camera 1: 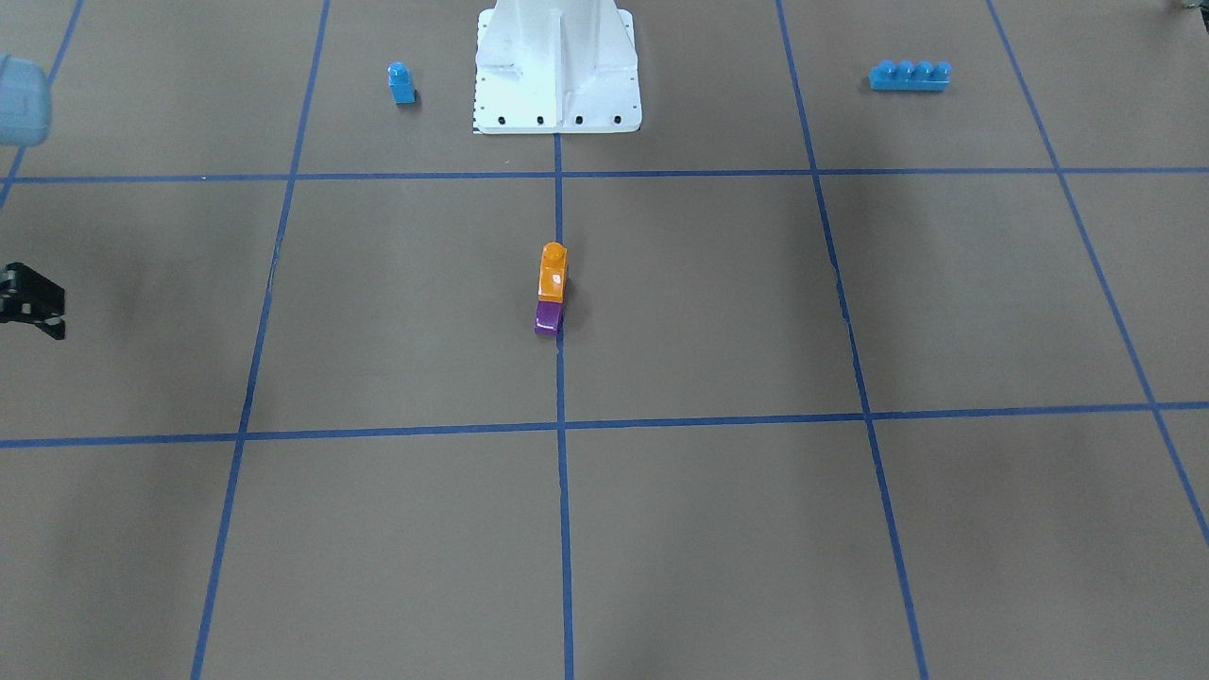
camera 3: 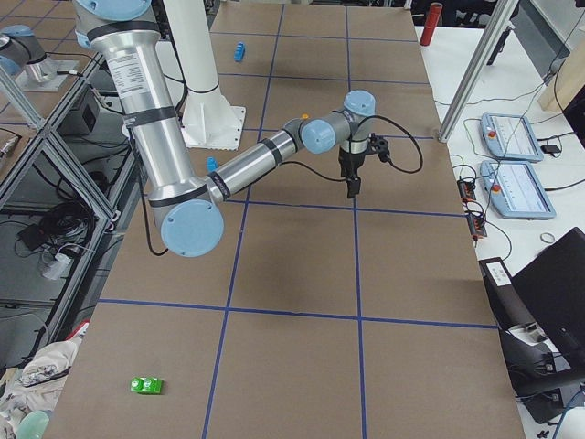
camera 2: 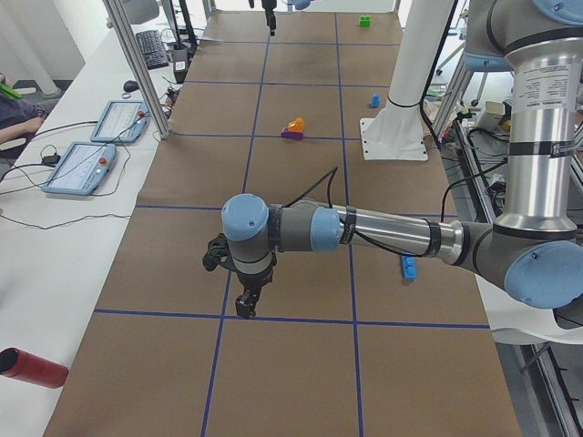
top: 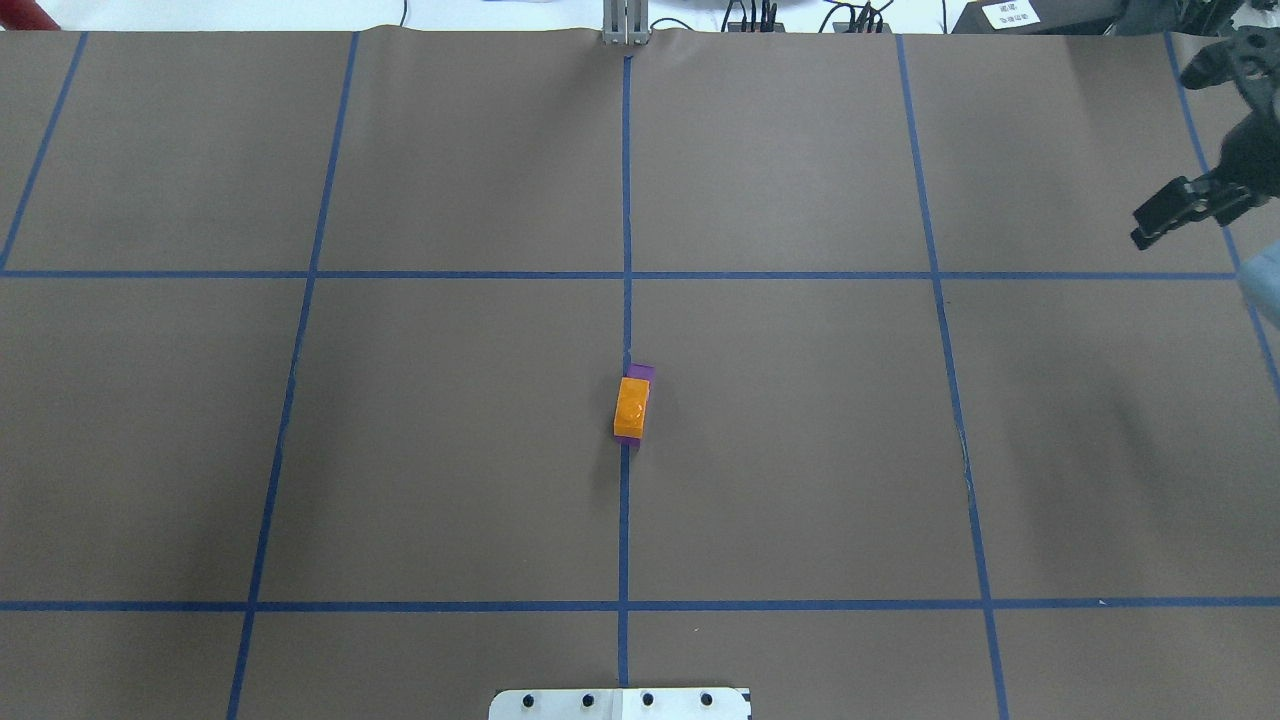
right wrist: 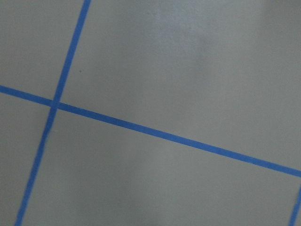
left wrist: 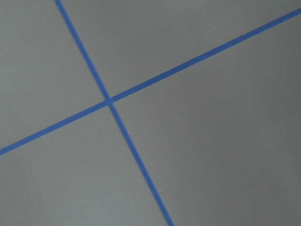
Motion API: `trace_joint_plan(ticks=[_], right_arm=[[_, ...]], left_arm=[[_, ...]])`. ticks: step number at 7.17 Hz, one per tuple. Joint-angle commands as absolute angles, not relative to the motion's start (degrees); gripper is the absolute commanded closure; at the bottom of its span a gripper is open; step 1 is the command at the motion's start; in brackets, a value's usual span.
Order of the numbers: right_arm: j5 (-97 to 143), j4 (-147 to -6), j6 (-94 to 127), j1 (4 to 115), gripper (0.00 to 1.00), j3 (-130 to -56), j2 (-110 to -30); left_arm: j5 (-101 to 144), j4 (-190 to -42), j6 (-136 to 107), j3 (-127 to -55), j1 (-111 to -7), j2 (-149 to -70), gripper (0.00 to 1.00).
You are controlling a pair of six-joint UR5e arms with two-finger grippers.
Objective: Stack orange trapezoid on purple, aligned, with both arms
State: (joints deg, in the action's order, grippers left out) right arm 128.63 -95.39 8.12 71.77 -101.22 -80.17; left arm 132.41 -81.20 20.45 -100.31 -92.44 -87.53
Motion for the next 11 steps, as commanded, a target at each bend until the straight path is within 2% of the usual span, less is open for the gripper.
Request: trace_joint_plan(ticks=[1,3,5,9,11], right_arm=[[131.1,-95.3,-5.6,81.7,0.00,-97.8,-86.0],[130.7,-94.5,-11.1,87.9,0.00,-97.6,-93.6],[130.8,-94.5,-14.1,93.8,0.00,-98.1,-96.7],[131.0,-95.2,-5.5,94.0,0.00,-103.3,-96.8],[131.3,-94.7,-5.2,93.3,0.00,-103.4,-96.9]], left_arm=[[132.5,-83.6,13.0,-100.5,-93.0,-86.7,0.00],[134.1,-86.8,12.5,-100.5,-92.9,-86.3,0.00],[138.2,-87.0,13.0,-100.4,-93.1,-85.7,0.00],[137.2,-87.2,13.0,-100.5,-93.6,-85.3,0.00],[137.6,-87.3,13.0,-100.5,-93.6,-84.2,0.00]])
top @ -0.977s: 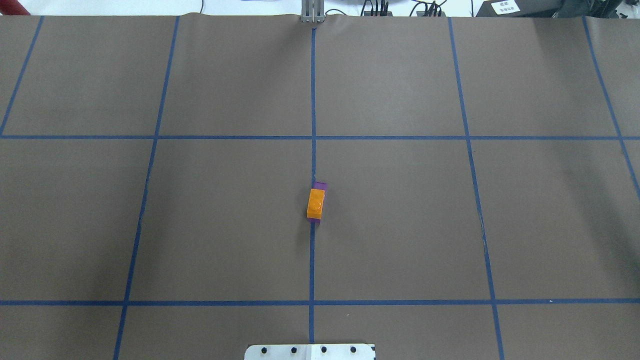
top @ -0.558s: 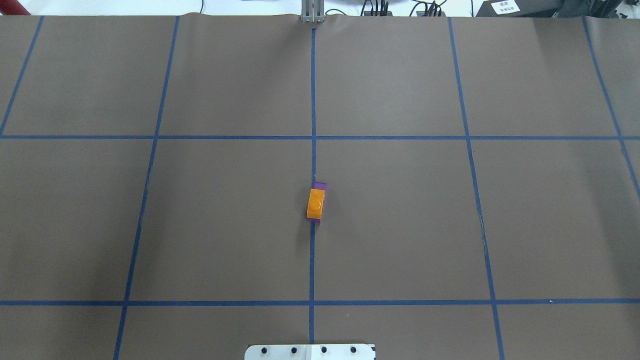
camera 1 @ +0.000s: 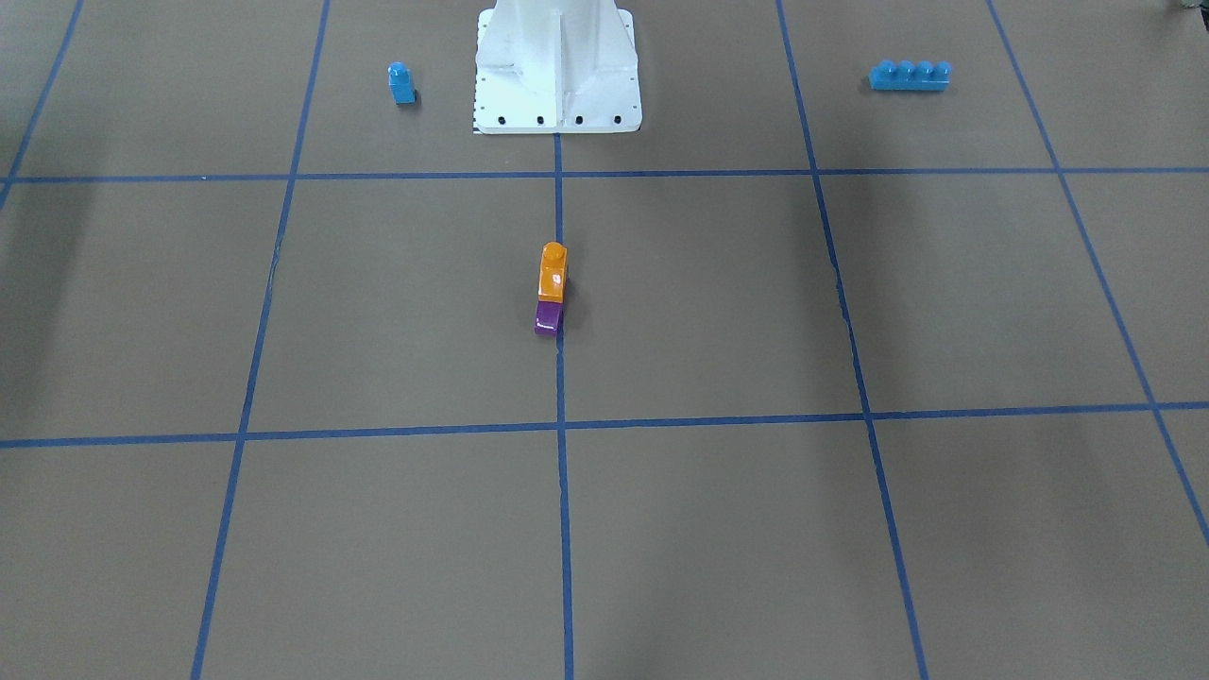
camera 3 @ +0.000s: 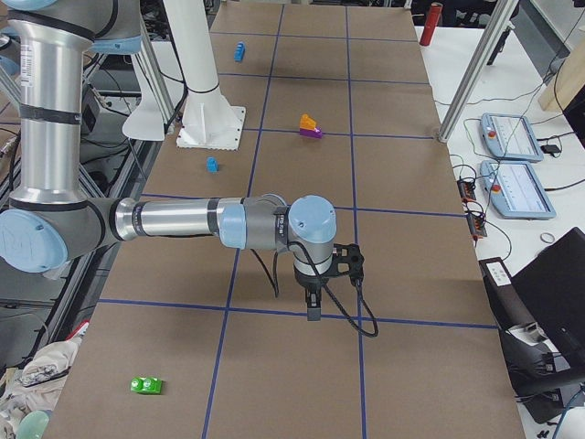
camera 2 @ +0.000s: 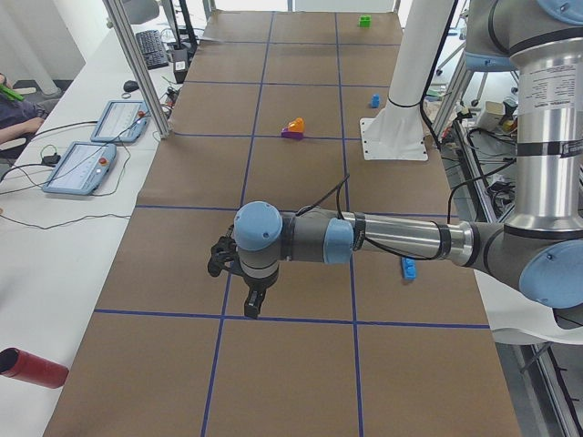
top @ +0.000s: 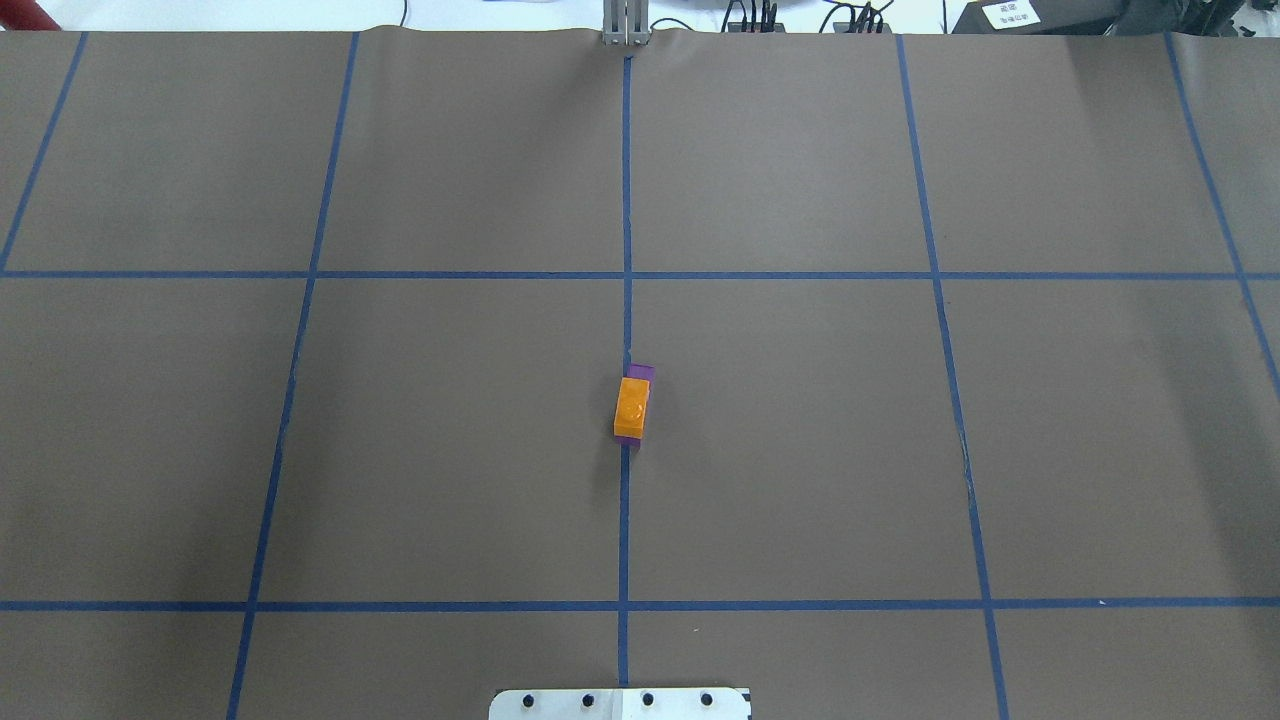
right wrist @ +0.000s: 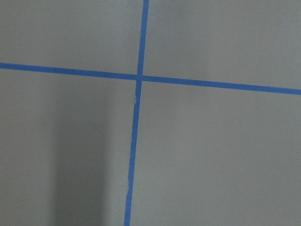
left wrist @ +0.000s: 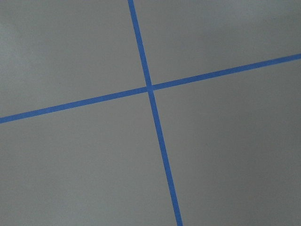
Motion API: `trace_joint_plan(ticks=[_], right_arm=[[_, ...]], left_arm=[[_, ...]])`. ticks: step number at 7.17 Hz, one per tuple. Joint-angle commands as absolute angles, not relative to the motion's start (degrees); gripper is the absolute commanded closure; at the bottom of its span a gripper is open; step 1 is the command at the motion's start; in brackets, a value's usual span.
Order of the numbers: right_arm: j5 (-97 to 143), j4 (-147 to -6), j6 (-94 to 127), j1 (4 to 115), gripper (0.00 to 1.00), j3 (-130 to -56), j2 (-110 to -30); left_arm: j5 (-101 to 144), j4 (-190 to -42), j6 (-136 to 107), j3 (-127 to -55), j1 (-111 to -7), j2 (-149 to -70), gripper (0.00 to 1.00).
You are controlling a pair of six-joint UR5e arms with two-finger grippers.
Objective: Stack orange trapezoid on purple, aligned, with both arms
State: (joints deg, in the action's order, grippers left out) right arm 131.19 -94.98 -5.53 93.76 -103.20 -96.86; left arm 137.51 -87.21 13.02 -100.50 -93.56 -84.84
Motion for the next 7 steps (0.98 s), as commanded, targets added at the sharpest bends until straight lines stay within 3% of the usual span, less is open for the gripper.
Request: trace_joint_plan(ticks=[1,7], right_arm=[[131.3,-94.6,-5.2,92.6,0.00,-103.4,-96.9],[132.5,-94.5,-5.0,90.4,0.00,-104.2,-96.9]], left_arm=[[137.5,-87.2,13.0,-100.5,-93.6,-84.2,0.00],[137.1,-87.2,12.6,-100.4,-93.7,-84.1,0.00]])
